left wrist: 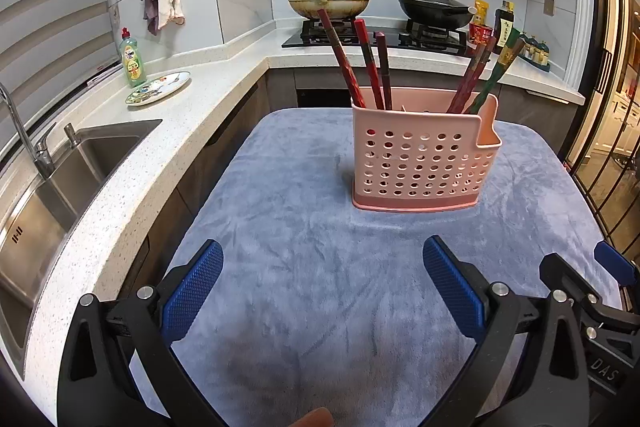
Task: Organize utensils
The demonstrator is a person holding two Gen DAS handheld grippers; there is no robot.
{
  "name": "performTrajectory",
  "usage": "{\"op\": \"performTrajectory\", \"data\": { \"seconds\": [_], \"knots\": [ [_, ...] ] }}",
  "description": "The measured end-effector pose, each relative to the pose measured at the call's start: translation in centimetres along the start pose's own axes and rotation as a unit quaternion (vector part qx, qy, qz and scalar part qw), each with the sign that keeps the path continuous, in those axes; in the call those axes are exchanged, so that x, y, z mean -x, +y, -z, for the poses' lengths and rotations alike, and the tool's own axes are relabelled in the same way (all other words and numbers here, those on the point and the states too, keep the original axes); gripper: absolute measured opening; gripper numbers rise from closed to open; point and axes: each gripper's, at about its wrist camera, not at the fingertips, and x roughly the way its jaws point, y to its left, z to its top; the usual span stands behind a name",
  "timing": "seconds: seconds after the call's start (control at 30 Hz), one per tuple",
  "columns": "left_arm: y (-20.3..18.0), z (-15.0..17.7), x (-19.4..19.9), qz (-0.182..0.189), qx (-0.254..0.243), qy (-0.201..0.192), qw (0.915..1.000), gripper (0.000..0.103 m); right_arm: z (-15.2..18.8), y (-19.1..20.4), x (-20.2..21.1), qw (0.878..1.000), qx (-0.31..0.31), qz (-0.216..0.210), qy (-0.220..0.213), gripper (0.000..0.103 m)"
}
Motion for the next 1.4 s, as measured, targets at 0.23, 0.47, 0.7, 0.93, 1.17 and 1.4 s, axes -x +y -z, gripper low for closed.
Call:
{"op": "performTrajectory", "data": {
  "seconds": [0.23,0.47,0.7,0.93,1.17,1.4],
  "knots": [
    [0.0,-0.1,-0.1,-0.001,0.0,-0.001,1.0,0.096,0.0,0.0,-0.2,1.0,0.0,0.0,0.0,0.097],
    [-0.2,-0.2,-0.3,-0.001,0.0,-0.004,1.0,0.096,0.0,0.1,-0.2,1.0,-0.002,-0.001,0.0,0.097],
    [-0.5,-0.3,0.0,-0.001,0.0,-0.008,1.0,0.096,-0.1,0.0,-0.2,1.0,-0.002,-0.001,-0.005,0.097],
    [-0.9,-0.2,0.2,-0.002,0.0,-0.01,1.0,0.096,-0.1,-0.1,0.1,1.0,-0.002,-0.001,-0.006,0.097],
    [-1.1,-0.2,0.3,-0.001,-0.002,-0.011,0.9999,0.096,-0.2,-0.2,0.3,1.0,0.0,-0.001,-0.007,0.097],
    [-1.1,-0.2,0.3,-0.003,-0.003,-0.012,0.9999,0.096,-0.2,-0.2,0.3,1.0,0.0,-0.001,-0.008,0.097]
  ]
}}
